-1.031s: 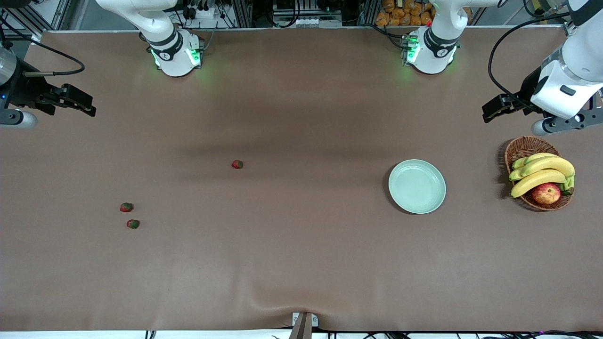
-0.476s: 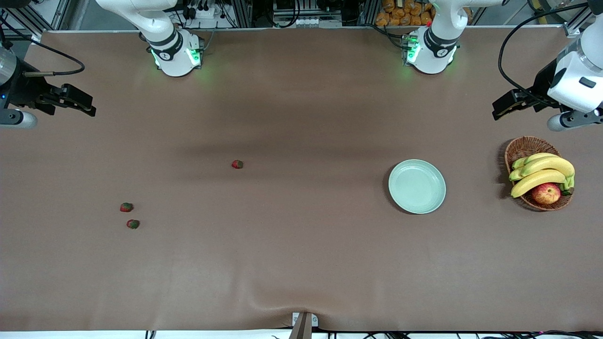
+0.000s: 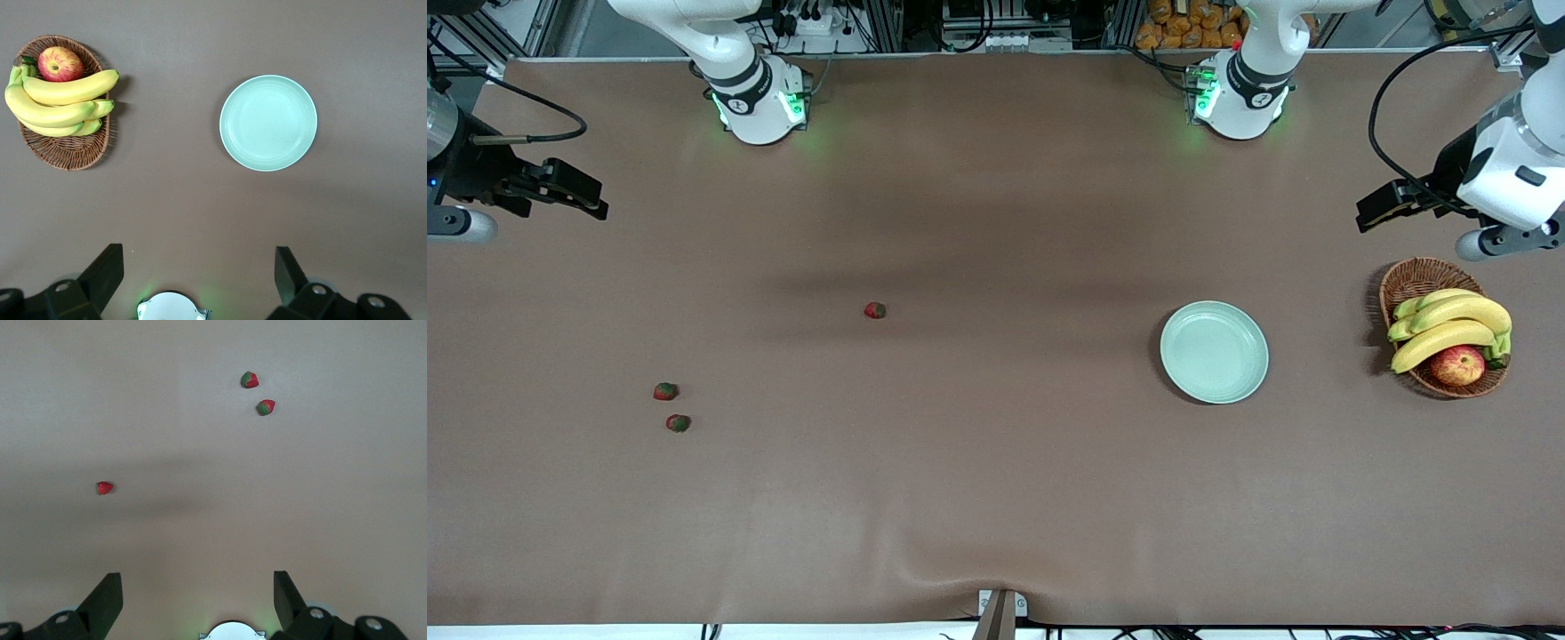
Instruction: Collect all strawberries into plate
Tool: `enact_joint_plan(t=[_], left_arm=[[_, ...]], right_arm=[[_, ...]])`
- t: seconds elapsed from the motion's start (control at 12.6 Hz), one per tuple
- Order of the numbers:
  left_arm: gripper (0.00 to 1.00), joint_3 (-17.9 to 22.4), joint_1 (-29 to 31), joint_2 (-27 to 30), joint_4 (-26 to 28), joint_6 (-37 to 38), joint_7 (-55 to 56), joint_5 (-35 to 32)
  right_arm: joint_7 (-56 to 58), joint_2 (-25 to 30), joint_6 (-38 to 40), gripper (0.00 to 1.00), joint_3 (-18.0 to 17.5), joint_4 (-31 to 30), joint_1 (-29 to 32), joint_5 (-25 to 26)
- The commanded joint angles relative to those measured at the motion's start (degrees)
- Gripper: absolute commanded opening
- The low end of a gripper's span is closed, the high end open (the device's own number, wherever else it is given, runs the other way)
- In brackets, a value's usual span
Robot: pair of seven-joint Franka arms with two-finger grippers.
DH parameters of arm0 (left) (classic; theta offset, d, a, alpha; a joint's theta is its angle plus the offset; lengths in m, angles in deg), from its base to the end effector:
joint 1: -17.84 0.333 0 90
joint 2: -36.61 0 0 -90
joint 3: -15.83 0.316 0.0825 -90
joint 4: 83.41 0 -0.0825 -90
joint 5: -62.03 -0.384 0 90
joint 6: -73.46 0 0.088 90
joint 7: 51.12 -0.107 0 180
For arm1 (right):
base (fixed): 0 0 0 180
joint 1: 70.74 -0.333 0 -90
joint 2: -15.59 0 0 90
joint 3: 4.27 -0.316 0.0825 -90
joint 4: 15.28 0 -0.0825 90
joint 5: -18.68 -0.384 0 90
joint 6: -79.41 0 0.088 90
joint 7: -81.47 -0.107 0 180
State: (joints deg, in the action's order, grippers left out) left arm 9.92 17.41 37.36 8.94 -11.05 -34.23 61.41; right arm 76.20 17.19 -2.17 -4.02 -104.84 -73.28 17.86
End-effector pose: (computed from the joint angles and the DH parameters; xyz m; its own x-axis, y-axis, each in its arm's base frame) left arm 0.5355 -0.0586 0.6047 0.9760 0.1850 -0.1146 0.1807 -0.9824 -0.0475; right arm 0.5295 0.0228 0.6312 0.9924 -0.0501 -0.1120 -0.0509 -0.9987 -0.0042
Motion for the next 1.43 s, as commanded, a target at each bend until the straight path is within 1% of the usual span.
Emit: enact_joint_plan(t=[0.0,0.16,0.24,0.32,0.4,0.48,0.55,0.63,0.87,0.95,1.11,1.35], left_arm=[[1.0,-0.24,0.25,0.22,0.29,0.5,-0.98,1.15],[1.0,-0.24,0.26,0.3,0.81,0.41,-1.07,1.15],[1.0,-0.33,0.52,0.83,1.6,0.15,-1.07,1.15],[1.0,-0.33,0.34,1.0,1.17,-0.64,-1.33,1.24],[1.0,-0.33,0.26,0.92,0.3,-1.08,-1.42,1.06],[1.0,-0.33,0.25,0.83,0.2,-1.43,-1.51,1.15],[1.0,-0.42,0.25,0.83,0.46,-1.44,-1.51,1.24],[1.0,-0.42,0.25,0.57,0.64,-1.52,-1.51,1.24],[1.0,-0.42,0.34,0.22,0.99,-1.53,-1.51,1.24],[1.0,-0.42,0.34,0.22,1.25,-1.53,-1.51,1.24],[1.0,-0.42,0.34,0.22,1.34,-1.7,-1.68,1.24],[1.0,-0.42,0.43,0.22,1.87,-2.14,-1.68,1.24]], right_arm=[[-1.06,0.42,0.72,1.0,0.28,0.44,-0.71,-0.41],[-0.97,-0.45,0.72,1.0,0.28,0.35,-3.6,-0.41],[-1.06,-1.94,0.64,1.0,0.28,0.35,-5.7,-0.41],[-0.89,-3.87,0.37,1.0,0.28,0.35,-7.9,-0.5],[-0.8,-5.63,0.2,1.0,0.19,0.43,-9.31,-1.19],[-0.8,-7.04,0.11,1.0,0.28,0.35,-10.89,-3.81],[-0.71,-10.01,-0.07,1.0,0.28,0.43,-13.26,-4.8],[-0.27,-14.21,-0.15,1.0,0.28,0.52,-16.41,-4.81],[0.08,-18.81,-0.41,1.0,0.28,-0.27,-18.2,-4.89],[0.08,-19.78,-1.9,1.0,0.36,-0.96,-19.68,-4.89],[-0.09,-19.88,-7.25,1.0,0.36,-5.6,-21.63,-4.81],[-0.62,-19.97,-19.45,1.0,0.36,-14.66,-23.12,-4.81]])
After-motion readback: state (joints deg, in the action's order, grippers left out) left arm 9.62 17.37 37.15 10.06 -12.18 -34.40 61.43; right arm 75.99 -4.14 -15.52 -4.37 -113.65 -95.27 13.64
